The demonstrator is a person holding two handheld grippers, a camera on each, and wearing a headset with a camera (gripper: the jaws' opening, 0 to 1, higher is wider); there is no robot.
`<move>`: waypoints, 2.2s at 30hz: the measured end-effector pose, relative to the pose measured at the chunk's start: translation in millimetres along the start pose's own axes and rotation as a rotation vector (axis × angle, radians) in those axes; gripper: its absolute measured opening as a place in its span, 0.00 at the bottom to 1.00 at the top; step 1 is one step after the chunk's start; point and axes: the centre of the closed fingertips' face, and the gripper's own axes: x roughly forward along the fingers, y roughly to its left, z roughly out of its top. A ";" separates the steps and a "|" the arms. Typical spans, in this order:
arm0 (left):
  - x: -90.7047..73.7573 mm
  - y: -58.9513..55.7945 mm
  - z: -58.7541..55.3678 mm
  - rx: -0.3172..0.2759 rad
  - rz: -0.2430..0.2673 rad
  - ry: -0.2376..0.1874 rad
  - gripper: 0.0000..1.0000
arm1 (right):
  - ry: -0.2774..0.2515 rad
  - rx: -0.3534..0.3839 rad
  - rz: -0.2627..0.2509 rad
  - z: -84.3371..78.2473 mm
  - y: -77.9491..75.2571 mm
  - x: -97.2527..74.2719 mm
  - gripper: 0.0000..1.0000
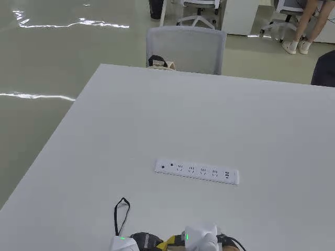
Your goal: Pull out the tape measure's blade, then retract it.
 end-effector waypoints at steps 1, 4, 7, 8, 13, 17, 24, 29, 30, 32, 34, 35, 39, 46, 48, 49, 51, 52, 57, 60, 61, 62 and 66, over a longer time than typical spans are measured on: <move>-0.3 -0.5 0.5 0.002 -0.001 0.001 0.63 | 0.001 0.002 -0.001 -0.1 -0.2 0.1 0.14; -1.9 -2.2 2.5 0.002 -0.004 0.001 0.63 | 0.004 0.001 -0.004 0.0 -0.3 -0.4 0.14; -1.7 -2.7 1.9 0.003 -0.008 0.007 0.64 | 0.008 0.002 -0.006 -0.8 -0.4 -0.2 0.14; -1.0 -2.4 1.7 0.003 -0.008 0.009 0.64 | 0.010 0.003 -0.008 -1.2 -0.6 -0.1 0.14; 0.7 -2.7 1.5 -0.001 -0.029 0.025 0.65 | 0.009 0.023 -0.032 1.4 -1.8 -2.8 0.17; 0.6 -5.6 -2.9 0.058 -0.065 0.052 0.67 | 0.018 0.044 -0.062 2.5 -1.8 -10.1 0.25; -8.8 -11.2 -3.2 0.146 -0.117 0.055 0.76 | 0.005 0.100 -0.131 5.9 0.8 -25.9 0.34; -18.0 -10.9 -0.2 0.212 -0.162 0.050 0.79 | 0.007 0.126 -0.172 7.8 9.6 -36.7 0.39; -19.9 -11.2 0.3 0.228 -0.171 0.049 0.80 | 0.008 0.141 -0.180 6.2 10.4 -38.4 0.40; -26.1 -12.8 1.3 0.263 -0.203 0.050 0.82 | 0.017 0.160 -0.199 4.9 13.1 -42.7 0.45; -31.6 -12.4 1.0 0.316 -0.228 0.052 0.83 | 0.008 0.178 -0.229 5.2 17.1 -50.5 0.46; -37.3 -14.1 2.8 0.333 -0.232 0.052 0.84 | 0.003 0.192 -0.241 5.6 18.1 -53.4 0.46; -54.8 -17.5 6.6 0.384 -0.265 0.050 0.87 | -0.016 0.267 -0.309 6.0 21.2 -68.6 0.53; -75.9 -15.6 11.0 0.450 -0.313 0.032 0.93 | -0.026 0.371 -0.412 6.7 31.0 -95.2 0.65; -83.2 -14.8 13.7 0.459 -0.330 0.024 0.94 | -0.033 0.400 -0.442 6.5 35.8 -104.7 0.67; -87.2 -13.2 14.3 0.462 -0.344 0.020 0.94 | -0.043 0.418 -0.459 7.0 39.7 -111.0 0.68; -94.1 -11.5 16.1 0.473 -0.355 0.009 0.95 | -0.057 0.430 -0.480 6.7 45.2 -118.8 0.70; -97.7 -10.7 16.6 0.478 -0.361 0.006 0.95 | -0.059 0.436 -0.491 5.8 47.9 -122.7 0.71; -114.0 1.2 20.1 0.499 -0.369 -0.015 0.99 | -0.075 0.453 -0.550 3.9 65.9 -147.7 0.79; -123.2 1.9 21.2 0.514 -0.383 -0.023 0.99 | -0.087 0.457 -0.577 5.7 75.8 -160.2 0.81; -124.0 3.9 20.8 0.523 -0.386 -0.026 0.99 | -0.091 0.459 -0.581 6.3 78.8 -163.2 0.83; -125.8 4.5 20.8 0.531 -0.391 -0.029 0.99 | -0.092 0.460 -0.585 4.8 80.9 -165.8 0.84; -135.0 7.6 20.5 0.548 -0.408 -0.038 0.99 | -0.078 0.483 -0.610 -1.8 92.3 -181.4 0.87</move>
